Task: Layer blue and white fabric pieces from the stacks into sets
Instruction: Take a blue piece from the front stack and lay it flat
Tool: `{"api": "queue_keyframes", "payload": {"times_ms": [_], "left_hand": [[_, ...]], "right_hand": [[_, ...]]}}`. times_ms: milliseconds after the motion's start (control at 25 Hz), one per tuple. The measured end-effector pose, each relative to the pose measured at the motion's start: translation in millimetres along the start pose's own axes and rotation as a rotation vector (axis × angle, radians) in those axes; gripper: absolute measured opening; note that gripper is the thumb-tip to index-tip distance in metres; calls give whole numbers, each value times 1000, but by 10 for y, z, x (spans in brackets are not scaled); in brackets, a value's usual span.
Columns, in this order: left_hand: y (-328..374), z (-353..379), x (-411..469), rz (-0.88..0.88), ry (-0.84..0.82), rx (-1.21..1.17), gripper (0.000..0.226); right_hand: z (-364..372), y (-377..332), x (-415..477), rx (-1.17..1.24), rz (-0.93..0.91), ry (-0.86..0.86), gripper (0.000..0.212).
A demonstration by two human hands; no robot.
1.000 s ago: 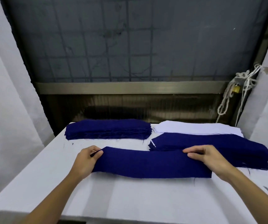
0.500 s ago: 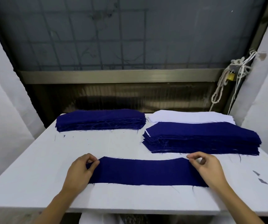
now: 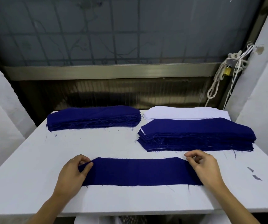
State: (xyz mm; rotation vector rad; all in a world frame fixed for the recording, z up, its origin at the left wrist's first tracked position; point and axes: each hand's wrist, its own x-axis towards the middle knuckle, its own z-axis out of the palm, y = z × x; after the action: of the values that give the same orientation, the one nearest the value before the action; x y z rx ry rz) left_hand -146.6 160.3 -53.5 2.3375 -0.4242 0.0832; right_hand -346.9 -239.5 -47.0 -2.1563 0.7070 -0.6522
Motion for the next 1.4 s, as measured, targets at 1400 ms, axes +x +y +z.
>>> {"api": "queue_keyframes", "payload": {"times_ms": [1400], "left_hand": [[2435, 1607, 2379, 171, -299, 93, 24]], "right_hand": [[289, -505, 2427, -360, -104, -175, 9]]}}
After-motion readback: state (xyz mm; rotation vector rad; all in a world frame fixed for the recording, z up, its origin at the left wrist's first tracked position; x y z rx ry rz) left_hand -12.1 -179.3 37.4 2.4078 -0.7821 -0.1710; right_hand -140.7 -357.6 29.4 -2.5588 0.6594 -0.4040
